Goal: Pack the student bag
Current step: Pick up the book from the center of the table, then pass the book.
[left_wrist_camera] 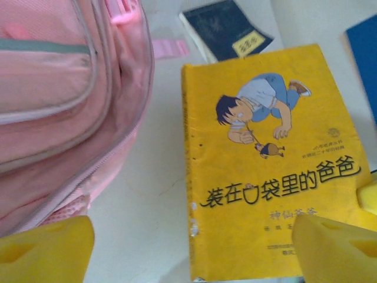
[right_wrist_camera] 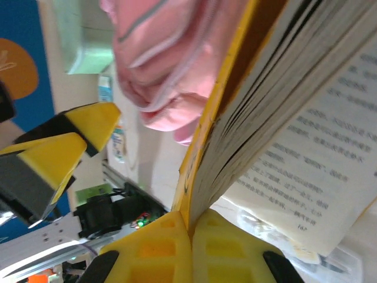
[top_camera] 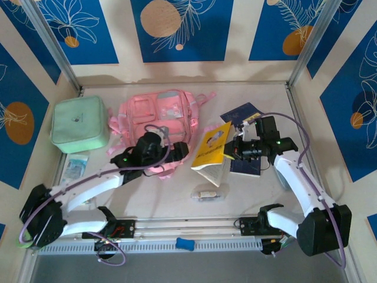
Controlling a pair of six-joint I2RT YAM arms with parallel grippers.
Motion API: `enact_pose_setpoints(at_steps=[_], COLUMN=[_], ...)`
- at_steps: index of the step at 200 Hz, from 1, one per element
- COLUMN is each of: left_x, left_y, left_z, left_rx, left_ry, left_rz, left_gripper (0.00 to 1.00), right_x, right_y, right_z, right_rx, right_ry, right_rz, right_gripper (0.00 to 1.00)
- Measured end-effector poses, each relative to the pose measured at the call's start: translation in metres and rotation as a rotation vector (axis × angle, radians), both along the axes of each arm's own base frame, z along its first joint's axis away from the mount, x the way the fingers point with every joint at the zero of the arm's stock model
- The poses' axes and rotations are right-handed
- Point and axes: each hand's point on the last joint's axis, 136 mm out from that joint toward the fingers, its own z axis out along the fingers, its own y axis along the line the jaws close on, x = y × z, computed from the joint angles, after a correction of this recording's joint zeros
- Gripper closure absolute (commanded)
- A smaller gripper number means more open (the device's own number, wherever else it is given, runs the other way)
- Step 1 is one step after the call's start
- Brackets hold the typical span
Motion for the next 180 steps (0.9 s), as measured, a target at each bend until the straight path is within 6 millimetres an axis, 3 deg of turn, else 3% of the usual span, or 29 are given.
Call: enact_pose_setpoints(at_steps=[43,85,123,144,180], left_x=[0.012,0.025,0.028,0.027,0.027], left_y=[0.012,0.0,-0.024,-0.028,-0.027], left_z=[0.025,0.034,0.055,0.07,0.076], left_rx=[-0.157,-0.281,-0.433,-0.489,-0.507], left_ry=[-0.004,0.016,0.0,-0.024,-0.023], left_rz=[0.022,-0.01,-0.095,-0.129,-0.129], left_gripper=[0.06,0.03,0.08,0.17,0.35], right_x=[0.004,0.006,0.008,0.008,0.009], right_y=[0.012,0.027,0.047,0.055,0.054], right_z=[0.051,0.092,0.1,0.1,0.098], right_rx=[0.07,0.154,0.214,0.234,0.246], right_ry=[-0.091,-0.175,-0.194,-0.198,-0.226], right_rz=[0.038,0.104,0.18,0.212,0.23], right_gripper=[0.99,0.99,0.99,1.0,1.0])
